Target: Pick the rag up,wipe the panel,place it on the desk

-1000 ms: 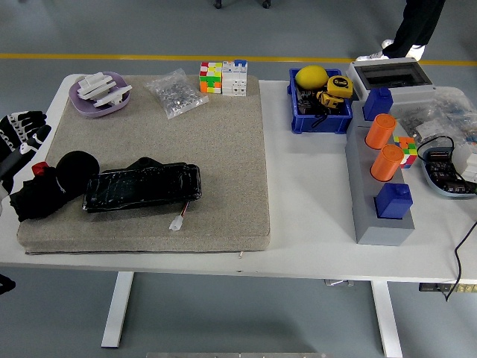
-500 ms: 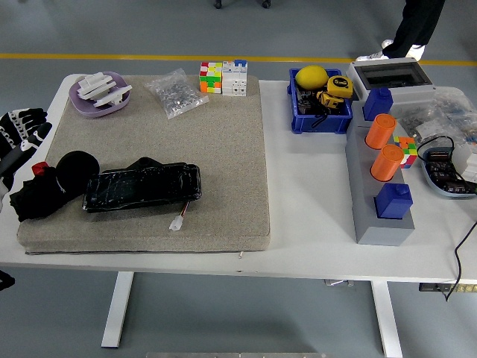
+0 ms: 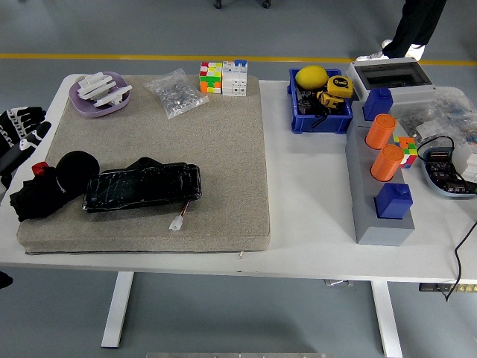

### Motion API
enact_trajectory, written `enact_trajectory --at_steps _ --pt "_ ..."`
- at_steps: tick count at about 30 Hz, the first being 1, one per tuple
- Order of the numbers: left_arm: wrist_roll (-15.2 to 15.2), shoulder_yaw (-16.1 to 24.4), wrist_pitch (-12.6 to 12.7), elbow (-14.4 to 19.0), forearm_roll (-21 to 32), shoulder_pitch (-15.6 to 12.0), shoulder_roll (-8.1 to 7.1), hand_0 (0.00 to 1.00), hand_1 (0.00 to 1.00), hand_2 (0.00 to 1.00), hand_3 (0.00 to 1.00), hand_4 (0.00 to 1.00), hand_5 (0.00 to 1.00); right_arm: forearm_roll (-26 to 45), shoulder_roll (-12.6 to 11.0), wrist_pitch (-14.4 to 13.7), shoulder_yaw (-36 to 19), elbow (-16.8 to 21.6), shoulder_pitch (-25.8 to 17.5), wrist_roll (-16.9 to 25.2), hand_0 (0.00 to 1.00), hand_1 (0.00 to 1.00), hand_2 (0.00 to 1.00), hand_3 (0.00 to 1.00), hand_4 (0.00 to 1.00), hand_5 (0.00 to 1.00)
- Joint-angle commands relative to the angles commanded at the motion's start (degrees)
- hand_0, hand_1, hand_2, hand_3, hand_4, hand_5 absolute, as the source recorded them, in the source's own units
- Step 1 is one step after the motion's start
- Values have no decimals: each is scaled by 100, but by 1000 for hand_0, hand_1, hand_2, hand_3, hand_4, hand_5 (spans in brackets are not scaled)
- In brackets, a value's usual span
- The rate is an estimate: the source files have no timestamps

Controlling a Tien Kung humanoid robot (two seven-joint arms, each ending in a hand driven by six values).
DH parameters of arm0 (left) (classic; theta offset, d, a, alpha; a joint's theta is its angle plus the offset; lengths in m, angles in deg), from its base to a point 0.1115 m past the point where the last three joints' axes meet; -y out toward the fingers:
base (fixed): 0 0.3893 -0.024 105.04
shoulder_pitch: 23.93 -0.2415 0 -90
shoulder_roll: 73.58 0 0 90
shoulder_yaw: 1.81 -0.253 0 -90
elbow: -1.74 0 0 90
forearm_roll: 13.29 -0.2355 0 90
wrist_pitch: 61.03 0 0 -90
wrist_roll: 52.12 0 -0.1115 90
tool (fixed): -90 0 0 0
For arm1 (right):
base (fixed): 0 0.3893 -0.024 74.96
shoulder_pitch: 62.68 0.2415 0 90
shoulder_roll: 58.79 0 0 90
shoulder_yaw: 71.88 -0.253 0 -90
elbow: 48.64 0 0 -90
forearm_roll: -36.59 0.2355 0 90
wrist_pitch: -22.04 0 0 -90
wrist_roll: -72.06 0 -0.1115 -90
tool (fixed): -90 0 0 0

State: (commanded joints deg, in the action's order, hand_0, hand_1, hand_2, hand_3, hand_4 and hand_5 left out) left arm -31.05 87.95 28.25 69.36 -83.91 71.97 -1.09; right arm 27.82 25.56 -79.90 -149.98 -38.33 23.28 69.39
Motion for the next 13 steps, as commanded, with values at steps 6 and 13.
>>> enact_trajectory --at_steps 6,13 --pt "6 6 1 3 -12 -7 1 752 757 711 649 966 475 -9 -12 -6 -6 0 4 -1 765 665 678 615 998 484" --pt "9 8 -1 -2 -33 -9 -8 752 757 711 649 965 472 32 -12 -4 33 0 7 0 765 665 678 615 998 484"
